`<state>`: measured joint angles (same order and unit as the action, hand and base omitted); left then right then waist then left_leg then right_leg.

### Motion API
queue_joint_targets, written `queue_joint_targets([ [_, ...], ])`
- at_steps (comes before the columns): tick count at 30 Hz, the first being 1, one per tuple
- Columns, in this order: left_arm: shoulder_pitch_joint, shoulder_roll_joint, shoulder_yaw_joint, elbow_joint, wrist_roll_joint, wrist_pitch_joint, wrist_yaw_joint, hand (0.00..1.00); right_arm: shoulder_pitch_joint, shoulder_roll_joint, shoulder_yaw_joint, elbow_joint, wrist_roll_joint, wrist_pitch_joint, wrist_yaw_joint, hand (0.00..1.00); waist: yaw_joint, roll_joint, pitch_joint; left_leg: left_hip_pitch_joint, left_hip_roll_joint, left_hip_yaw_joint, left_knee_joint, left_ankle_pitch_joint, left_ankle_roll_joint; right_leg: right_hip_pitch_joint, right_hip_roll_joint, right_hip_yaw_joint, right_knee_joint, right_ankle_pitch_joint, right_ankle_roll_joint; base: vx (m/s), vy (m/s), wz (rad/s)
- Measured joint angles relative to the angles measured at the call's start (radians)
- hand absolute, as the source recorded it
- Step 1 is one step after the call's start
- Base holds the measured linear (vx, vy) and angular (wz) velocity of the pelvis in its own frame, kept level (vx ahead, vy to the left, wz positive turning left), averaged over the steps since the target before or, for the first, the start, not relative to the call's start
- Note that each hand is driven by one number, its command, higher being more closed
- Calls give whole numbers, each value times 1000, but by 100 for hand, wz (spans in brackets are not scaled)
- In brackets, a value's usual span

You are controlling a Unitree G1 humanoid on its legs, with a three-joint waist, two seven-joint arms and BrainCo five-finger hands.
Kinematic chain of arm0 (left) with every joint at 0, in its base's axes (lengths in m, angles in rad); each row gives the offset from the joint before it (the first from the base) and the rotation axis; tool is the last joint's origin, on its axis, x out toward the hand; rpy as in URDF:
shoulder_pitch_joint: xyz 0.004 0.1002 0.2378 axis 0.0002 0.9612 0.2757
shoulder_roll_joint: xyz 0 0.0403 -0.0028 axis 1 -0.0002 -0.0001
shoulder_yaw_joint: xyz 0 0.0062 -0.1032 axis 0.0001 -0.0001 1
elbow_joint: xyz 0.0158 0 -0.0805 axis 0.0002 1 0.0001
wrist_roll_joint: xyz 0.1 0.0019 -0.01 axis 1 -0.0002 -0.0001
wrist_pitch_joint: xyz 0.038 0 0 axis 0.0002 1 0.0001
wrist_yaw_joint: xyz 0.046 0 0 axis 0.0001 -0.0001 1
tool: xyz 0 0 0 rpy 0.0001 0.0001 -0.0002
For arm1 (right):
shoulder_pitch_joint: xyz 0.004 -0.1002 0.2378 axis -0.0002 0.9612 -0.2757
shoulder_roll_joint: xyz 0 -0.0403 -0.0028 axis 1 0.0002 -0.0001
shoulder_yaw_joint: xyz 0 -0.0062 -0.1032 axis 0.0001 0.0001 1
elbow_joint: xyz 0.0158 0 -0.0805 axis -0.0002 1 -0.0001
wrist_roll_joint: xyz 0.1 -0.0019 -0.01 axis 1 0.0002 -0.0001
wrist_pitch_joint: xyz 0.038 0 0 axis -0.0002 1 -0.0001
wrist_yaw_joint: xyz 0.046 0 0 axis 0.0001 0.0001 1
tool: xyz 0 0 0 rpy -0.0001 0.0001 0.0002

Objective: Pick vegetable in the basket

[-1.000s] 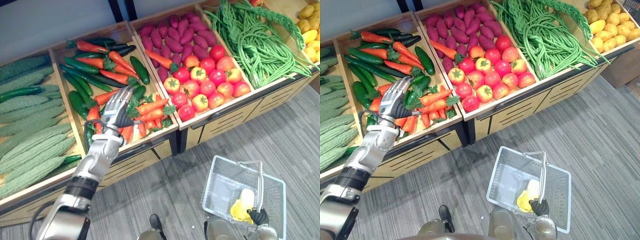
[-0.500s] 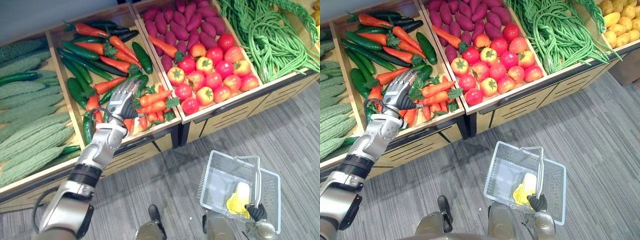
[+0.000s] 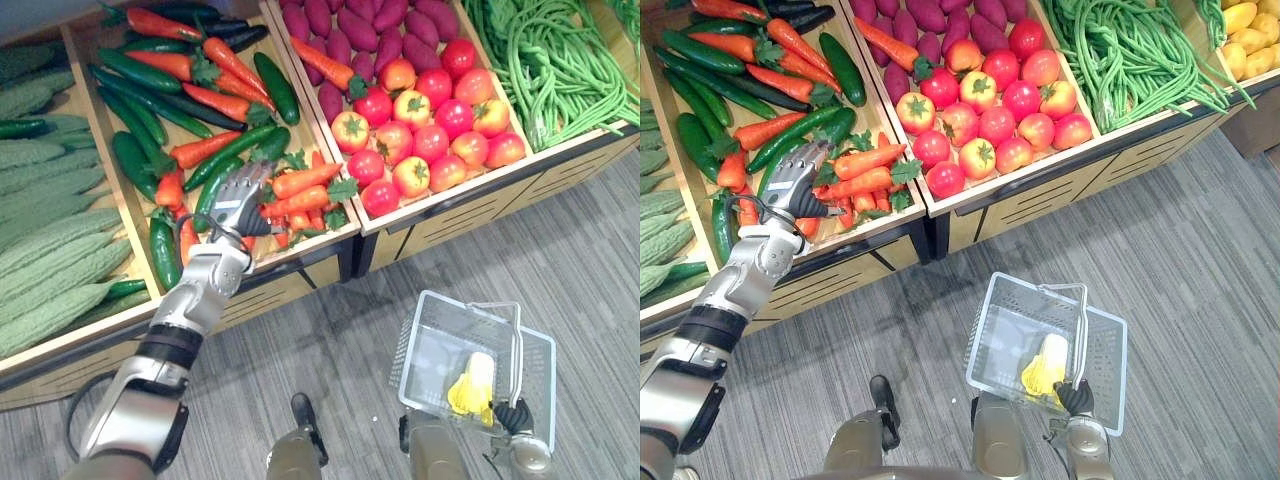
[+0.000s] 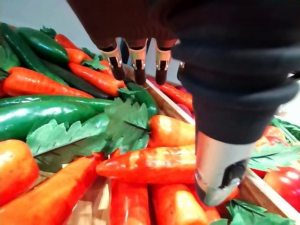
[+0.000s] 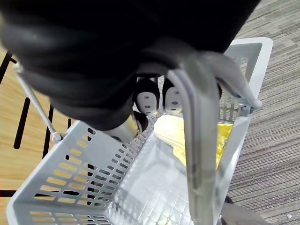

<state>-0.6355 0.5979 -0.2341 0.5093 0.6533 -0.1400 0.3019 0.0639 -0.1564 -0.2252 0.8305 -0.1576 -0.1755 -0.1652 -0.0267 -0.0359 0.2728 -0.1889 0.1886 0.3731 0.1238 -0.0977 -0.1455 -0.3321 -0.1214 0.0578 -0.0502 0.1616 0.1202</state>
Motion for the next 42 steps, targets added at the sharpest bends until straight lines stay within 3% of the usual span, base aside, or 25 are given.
queue_joint_targets([
  [14,-1,-1,16,36,0,34,0,0,-6,0,2,-36,0,-1,0,100,-1,-8,16,-37,9,26,3,-3,-1,-53,10,25,-3,14,-4,-17,-14,-6],
  [15,-1,-2,16,37,1,34,0,100,-6,0,5,-36,0,-1,-1,100,-2,-8,17,-41,9,26,3,-3,-1,-58,12,26,-3,15,-5,-30,-25,-4],
  [35,-112,3,44,94,37,34,40,100,-27,-2,48,-38,0,-10,-5,100,-23,-19,36,-67,5,30,6,-3,-1,-78,16,41,-21,35,2,-3,-3,0],
  [42,-114,-1,47,115,37,56,40,100,-29,-2,65,-38,0,-11,-5,100,-26,-20,36,-67,8,33,20,-3,-1,-76,18,50,-22,45,3,-31,-15,-2],
])
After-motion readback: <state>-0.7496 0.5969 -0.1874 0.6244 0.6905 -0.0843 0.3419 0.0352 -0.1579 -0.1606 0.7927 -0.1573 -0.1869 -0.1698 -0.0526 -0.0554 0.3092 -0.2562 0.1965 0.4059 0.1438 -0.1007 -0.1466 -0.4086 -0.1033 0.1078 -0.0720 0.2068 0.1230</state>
